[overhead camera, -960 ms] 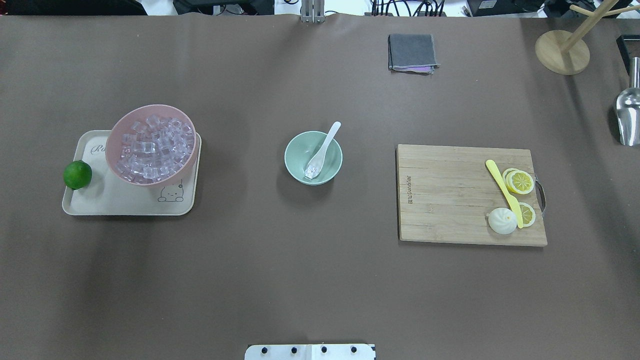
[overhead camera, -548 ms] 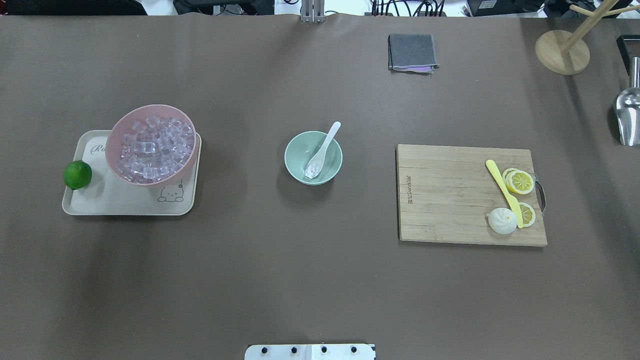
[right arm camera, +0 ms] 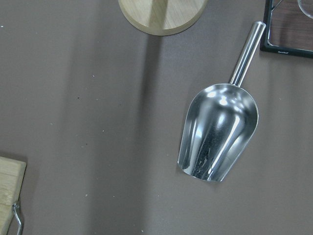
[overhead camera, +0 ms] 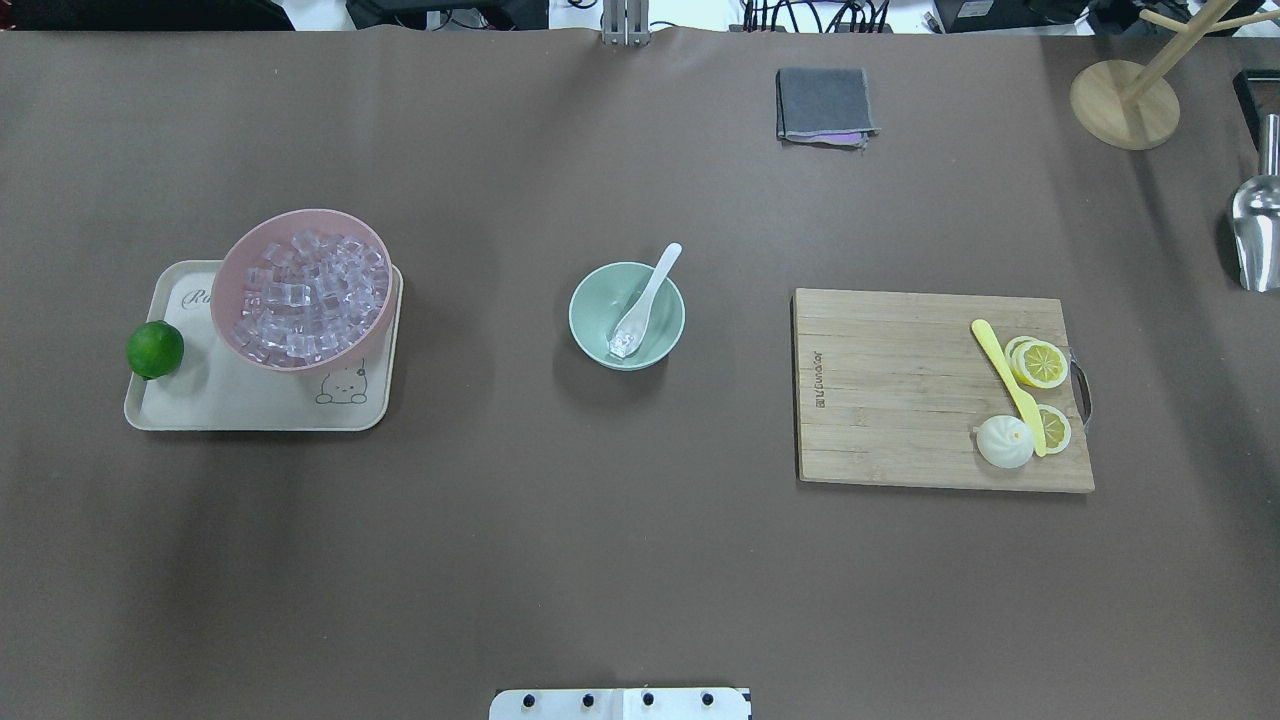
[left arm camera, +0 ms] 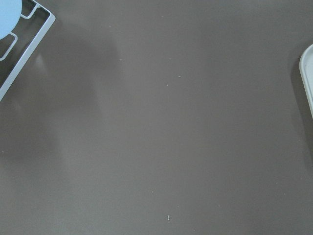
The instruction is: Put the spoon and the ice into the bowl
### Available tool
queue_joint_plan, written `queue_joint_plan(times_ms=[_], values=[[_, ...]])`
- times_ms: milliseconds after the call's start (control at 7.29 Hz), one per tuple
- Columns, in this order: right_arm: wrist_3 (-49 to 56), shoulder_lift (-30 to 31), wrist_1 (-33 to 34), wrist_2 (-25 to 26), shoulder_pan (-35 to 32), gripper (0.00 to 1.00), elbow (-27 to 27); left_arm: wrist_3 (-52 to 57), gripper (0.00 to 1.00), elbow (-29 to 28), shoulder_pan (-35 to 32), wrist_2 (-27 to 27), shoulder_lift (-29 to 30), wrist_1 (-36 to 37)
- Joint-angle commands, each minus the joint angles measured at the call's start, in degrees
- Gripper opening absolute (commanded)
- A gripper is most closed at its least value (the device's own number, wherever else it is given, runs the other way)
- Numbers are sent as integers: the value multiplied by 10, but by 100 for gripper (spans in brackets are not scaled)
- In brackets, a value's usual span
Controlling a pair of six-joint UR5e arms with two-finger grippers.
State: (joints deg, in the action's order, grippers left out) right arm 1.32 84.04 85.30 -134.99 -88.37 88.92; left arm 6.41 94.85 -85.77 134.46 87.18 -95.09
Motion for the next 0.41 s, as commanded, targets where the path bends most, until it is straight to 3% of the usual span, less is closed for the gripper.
queue_joint_plan(times_ms=[0, 274], values=[[39, 0, 2, 23, 0, 100, -8, 0, 99, 0, 0, 2, -1, 0], [39, -2, 2, 23, 0, 100, -12, 0, 99, 1, 0, 2, -1, 0]])
